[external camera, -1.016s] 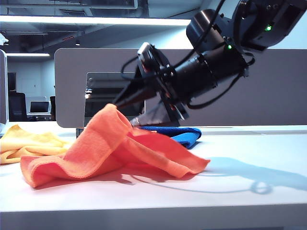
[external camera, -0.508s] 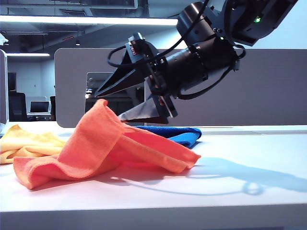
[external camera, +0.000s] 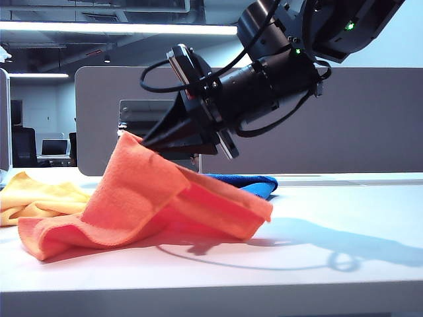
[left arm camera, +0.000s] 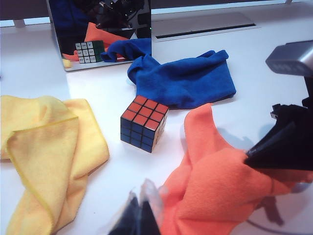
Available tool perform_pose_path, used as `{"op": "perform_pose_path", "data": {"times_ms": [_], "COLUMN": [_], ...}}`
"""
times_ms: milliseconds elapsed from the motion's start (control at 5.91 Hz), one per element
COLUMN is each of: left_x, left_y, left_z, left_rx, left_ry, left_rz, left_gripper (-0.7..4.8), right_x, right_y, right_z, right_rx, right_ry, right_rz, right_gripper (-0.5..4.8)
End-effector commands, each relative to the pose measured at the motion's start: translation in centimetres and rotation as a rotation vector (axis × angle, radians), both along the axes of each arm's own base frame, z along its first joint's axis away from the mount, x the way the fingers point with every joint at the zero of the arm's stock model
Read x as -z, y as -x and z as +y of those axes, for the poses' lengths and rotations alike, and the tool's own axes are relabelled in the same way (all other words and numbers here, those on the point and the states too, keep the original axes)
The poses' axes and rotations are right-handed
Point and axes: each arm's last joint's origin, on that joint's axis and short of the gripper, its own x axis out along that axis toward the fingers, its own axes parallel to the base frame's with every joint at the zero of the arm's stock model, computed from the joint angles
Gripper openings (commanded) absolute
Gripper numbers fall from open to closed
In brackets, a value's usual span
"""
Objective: Pick up a rag that is the same color as the top surface of the Rubik's Cube and cover the cube with it.
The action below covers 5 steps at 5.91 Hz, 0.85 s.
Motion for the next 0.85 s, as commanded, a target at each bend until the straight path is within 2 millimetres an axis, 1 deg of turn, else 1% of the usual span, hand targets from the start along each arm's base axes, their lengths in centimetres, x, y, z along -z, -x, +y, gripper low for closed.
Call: {"op": "perform_pose_path", "data": {"times_ms": [169,339,508,677,846], "left_x": [-0.2,-0.2,-0.2,-0.2,-0.2], "left_y": [0.0,0.0,0.0,0.0,0.0], "left_z": [0.0,0.0,0.0,0.0,0.0], "left_rx": [0.008,0.008,0.008,0.008,0.008], "left_ry": [0.003,0.003,0.003,0.003,0.003], "left_rz": [-0.014,-0.014,-0.015,-0.015,-0.015], "left_gripper": [-0.05,-0.05,-0.05,-0.05,-0.05], "right_x": [-5.1,-7.3,-8.6,-9.0,-9.4], "right_y": [-1.6,-2.5,-3.8,-4.9,-5.6], "right_z": [1.4,1.9,2.6,3.4,4.0], "right_rx": [0.023,0.083,0.109,0.109,0.11], "right_ry": [-0.217,-0.23,-0.246,-0.255,-0.264], "right_rz": [-0.159,-0.213,-0.251,-0.263,-0.273], "right_gripper": [-0.01,0.0,-0.01,0.0,-0.01]}}
